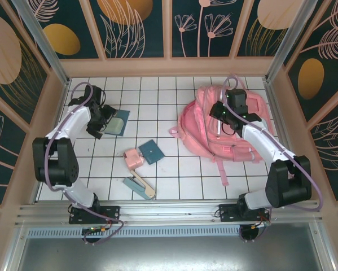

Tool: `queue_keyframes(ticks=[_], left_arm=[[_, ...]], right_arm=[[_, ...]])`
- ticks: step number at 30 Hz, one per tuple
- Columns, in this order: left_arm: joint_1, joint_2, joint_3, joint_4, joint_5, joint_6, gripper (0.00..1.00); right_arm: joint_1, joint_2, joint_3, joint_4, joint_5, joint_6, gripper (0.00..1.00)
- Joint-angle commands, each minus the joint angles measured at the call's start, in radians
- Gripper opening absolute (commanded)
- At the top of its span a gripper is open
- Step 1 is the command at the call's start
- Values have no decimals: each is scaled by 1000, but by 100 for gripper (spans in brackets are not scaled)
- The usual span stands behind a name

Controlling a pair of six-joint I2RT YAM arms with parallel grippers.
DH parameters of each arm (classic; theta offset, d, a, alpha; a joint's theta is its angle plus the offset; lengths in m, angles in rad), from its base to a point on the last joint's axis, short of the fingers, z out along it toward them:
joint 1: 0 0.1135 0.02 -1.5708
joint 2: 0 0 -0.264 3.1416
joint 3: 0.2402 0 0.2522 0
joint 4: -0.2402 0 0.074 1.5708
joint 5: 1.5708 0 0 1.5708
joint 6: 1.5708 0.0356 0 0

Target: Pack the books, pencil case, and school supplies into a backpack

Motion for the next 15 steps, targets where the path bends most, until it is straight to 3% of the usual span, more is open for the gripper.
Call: queue_keyframes(ticks=[1,15], left_arm=[[25,83,56,-49,29,-40,98],[48,244,149,-4,55,-41,98]], right_arm=[[-1,-40,-15,1,45,4,0],[6,-70,-71,37,1,-3,0]])
